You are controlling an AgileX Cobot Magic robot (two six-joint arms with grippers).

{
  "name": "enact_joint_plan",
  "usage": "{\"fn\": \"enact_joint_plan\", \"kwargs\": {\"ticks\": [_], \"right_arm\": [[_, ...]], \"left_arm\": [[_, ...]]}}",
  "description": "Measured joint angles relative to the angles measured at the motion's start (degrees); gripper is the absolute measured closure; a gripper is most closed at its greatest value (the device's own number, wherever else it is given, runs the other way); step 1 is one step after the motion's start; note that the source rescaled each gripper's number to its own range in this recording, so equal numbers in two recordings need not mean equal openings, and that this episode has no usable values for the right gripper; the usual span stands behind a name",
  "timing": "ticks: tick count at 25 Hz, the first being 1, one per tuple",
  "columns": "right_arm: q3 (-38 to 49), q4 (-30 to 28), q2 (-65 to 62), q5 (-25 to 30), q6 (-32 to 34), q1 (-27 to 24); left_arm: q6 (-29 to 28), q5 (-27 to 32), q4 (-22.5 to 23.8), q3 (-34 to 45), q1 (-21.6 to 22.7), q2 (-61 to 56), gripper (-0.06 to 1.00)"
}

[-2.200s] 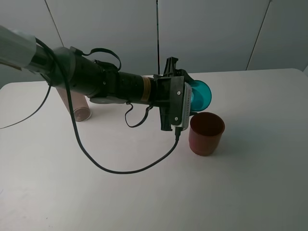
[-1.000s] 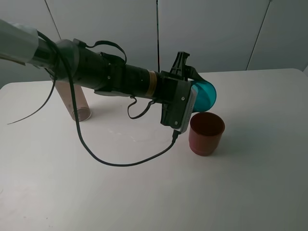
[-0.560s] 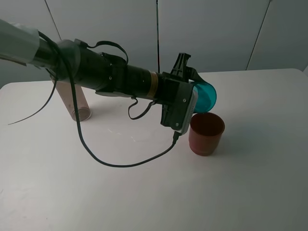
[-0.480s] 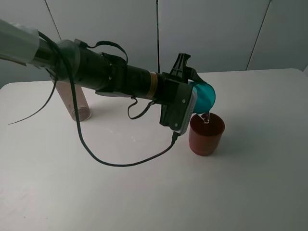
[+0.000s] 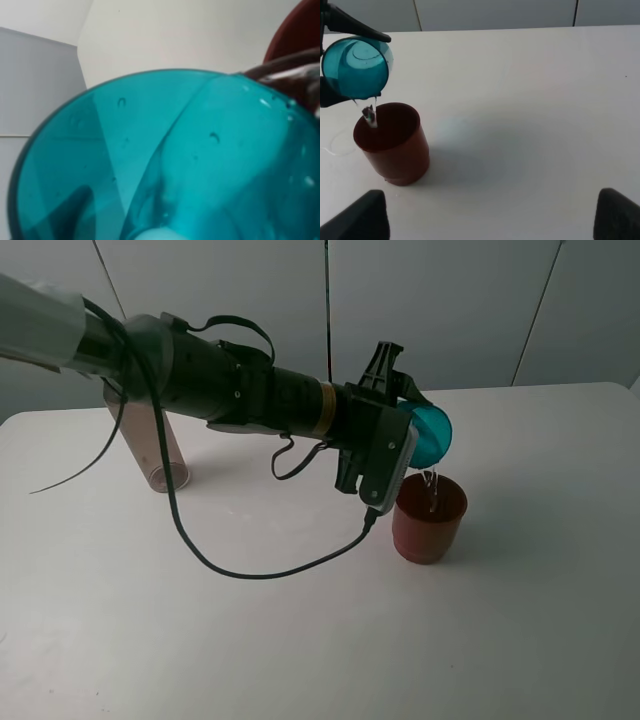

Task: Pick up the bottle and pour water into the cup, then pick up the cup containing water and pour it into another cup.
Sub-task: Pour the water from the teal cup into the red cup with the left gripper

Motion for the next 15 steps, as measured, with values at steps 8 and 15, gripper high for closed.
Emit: {"fn": "enact_joint_plan", "kwargs": {"ticks": [8, 15], "right_arm": [[0.0, 0.0, 0.0, 0.0, 0.0, 0.0], [0.0, 0.0, 0.0, 0.0, 0.0, 0.0]], "left_arm": [[3.8, 0.5, 0.0, -0.3, 0.0, 0.0, 0.77], [7.0, 0.6, 0.1, -0.3, 0.0, 0.0, 0.77]]}}
